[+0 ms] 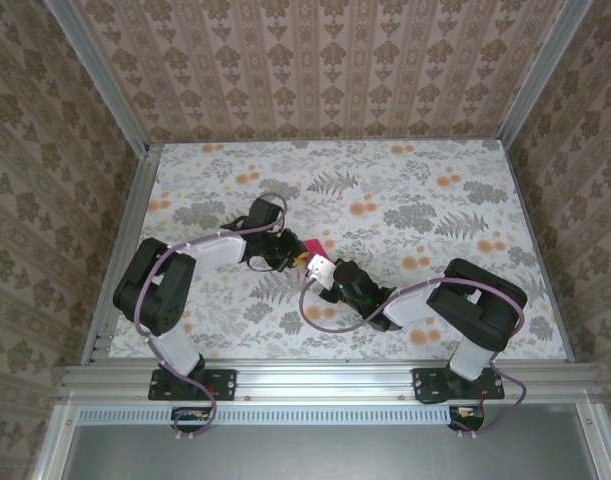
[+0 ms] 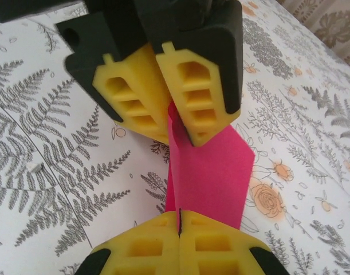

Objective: Fold a paper plane with a square sheet of paper (pick it up from the middle)
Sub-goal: Fold the wing for the fifth time at the center of the table.

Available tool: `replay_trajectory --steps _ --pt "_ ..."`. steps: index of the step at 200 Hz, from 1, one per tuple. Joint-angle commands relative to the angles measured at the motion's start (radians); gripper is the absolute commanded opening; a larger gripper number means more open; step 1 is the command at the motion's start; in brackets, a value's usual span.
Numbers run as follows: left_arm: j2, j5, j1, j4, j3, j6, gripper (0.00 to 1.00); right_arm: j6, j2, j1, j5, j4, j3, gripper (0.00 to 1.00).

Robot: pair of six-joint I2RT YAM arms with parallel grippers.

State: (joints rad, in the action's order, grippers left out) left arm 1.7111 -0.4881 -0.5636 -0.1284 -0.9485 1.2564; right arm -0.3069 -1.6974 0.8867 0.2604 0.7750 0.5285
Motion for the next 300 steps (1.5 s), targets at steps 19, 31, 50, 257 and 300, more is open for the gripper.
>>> replay_trajectory --steps 19,31,50,257,300 --pt "-0.113 0.044 0.048 -0.079 0.01 -0.073 0.38 0.197 -0.003 -0.035 -0.173 0.013 -0.005 0.0" --pt "-0.142 0.051 0.067 -0.086 0.022 -0.101 0.43 0.25 -0.011 -0.046 -0.229 0.018 -0.003 0.0" --pt "-0.191 0.077 0.096 -0.111 0.041 -0.151 0.55 0.35 -0.035 -0.061 -0.294 0.037 0.004 0.0" --pt "-0.146 -0.044 0.028 0.145 0.143 -0.384 0.43 1.034 -0.142 -0.233 -0.505 0.183 -0.025 0.0" --pt "-0.093 -0.063 0.012 0.158 0.117 -0.393 0.4 1.087 -0.16 -0.248 -0.547 0.192 -0.019 0.0"
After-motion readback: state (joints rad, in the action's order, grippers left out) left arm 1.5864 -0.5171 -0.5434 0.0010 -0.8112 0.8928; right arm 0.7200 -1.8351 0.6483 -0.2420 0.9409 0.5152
